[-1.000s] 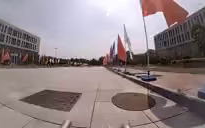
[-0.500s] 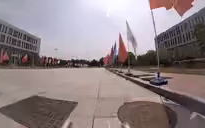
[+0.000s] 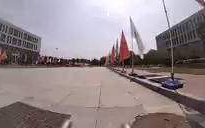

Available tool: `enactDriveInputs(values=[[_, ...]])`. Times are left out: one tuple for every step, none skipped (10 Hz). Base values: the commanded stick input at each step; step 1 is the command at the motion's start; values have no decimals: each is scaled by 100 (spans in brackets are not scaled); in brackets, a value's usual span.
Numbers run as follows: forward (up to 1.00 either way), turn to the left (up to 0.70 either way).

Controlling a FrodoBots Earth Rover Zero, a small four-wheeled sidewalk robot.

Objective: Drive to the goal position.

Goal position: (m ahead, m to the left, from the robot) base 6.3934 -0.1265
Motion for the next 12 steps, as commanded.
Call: enactDriveInputs(values=[[100, 0], [100, 0], [100, 0], [100, 0], [100, 0], [100, 0], [100, 0], [100, 0], [100, 0], [100, 0], [100, 0], [100, 0]])
